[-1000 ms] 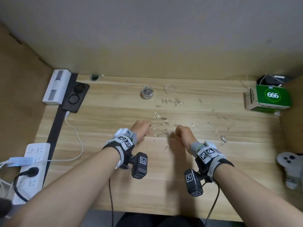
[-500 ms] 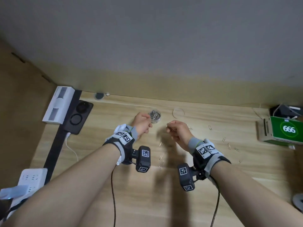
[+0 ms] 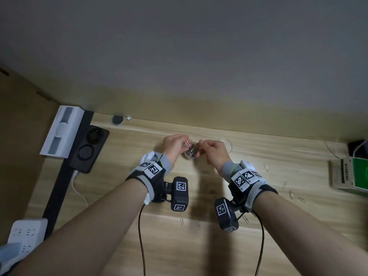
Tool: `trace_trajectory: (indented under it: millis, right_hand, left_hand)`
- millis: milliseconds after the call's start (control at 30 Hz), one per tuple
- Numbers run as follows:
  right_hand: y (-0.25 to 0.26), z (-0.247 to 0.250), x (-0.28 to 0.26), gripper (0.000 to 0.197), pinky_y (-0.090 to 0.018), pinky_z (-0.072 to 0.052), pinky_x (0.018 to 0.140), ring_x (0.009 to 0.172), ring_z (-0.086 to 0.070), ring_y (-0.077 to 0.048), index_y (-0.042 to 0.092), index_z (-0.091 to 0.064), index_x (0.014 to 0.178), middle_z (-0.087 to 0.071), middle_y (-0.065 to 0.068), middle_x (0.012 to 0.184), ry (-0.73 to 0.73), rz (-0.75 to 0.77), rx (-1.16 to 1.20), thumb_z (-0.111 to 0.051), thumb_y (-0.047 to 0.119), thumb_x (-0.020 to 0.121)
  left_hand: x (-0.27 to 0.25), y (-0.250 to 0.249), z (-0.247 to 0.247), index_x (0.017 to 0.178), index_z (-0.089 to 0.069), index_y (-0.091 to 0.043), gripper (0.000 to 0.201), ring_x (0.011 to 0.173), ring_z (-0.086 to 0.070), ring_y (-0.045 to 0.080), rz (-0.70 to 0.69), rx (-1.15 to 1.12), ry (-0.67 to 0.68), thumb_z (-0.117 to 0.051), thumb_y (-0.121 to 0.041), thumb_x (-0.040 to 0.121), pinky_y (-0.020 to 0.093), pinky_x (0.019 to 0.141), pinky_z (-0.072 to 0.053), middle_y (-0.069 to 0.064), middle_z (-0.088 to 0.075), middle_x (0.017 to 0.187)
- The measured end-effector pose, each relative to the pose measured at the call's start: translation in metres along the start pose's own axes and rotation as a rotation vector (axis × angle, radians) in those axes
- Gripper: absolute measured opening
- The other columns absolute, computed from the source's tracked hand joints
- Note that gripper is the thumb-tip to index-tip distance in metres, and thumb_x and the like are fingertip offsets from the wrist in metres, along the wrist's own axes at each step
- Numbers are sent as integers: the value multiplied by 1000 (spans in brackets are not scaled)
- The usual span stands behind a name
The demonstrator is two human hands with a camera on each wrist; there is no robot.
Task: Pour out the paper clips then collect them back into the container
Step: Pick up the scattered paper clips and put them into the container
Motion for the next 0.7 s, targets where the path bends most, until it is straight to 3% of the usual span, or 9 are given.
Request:
trace_trajectory:
  millis: [133, 267, 400, 467, 567, 700]
  right_hand:
    - [-10, 10, 1, 35, -21, -28, 37, 36, -37, -11, 8, -70, 84, -58, -7, 58, -52, -41, 57, -46, 26, 103]
    - [-23, 27, -8, 39, -18, -26, 38, 36, -38, -15, 9, -66, 72, -52, -8, 51, -144, -116, 142, -46, 23, 102]
    - [-32, 42, -22, 38, -19, -24, 39, 41, -37, -18, 9, -64, 70, -51, -6, 50, -157, -153, 161, -45, 20, 101]
    - [-38, 45, -26, 37, -19, -26, 39, 43, -38, -17, 11, -64, 69, -53, -6, 53, -159, -168, 142, -45, 21, 99]
    - [-40, 44, -29, 33, -20, -29, 43, 41, -40, -13, 12, -64, 69, -56, -7, 58, -153, -210, 133, -46, 21, 96]
    - [-25, 28, -24, 24, -24, -36, 48, 45, -44, -16, 8, -63, 76, -58, -9, 62, -110, -253, 260, -48, 13, 95]
  left_hand:
    - [-8, -3, -6, 95, -67, -4, 17, 90, -67, 21, 3, -61, -3, -52, -10, 93, 30, 85, -52, 16, -71, 100]
    - [-16, -4, -14, 110, -66, 3, 33, 100, -66, 21, -27, -11, 39, -42, -16, 97, 29, 88, -47, 16, -70, 111]
    - [-23, -7, -20, 115, -64, 9, 39, 98, -67, 22, -80, -11, 27, -38, -16, 98, 8, 65, -50, 18, -69, 112]
    - [-25, -7, -20, 114, -64, 11, 39, 97, -67, 23, -109, -18, 4, -38, -14, 98, 6, 63, -49, 20, -69, 110]
    - [-29, -10, -16, 107, -64, 14, 35, 93, -67, 27, -141, -71, -36, -39, -8, 96, 14, 71, -54, 23, -69, 104]
    - [-29, -6, 2, 94, -68, 6, 26, 84, -69, 27, -151, -80, -93, -44, -6, 93, 29, 81, -54, 22, -70, 93]
Point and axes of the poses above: each hand's wrist, its own x-axis towards the middle knuckle, its own z-axis out of the back of the hand, y = z × x, the point moved 4 cm from there along x, towards the middle knuckle
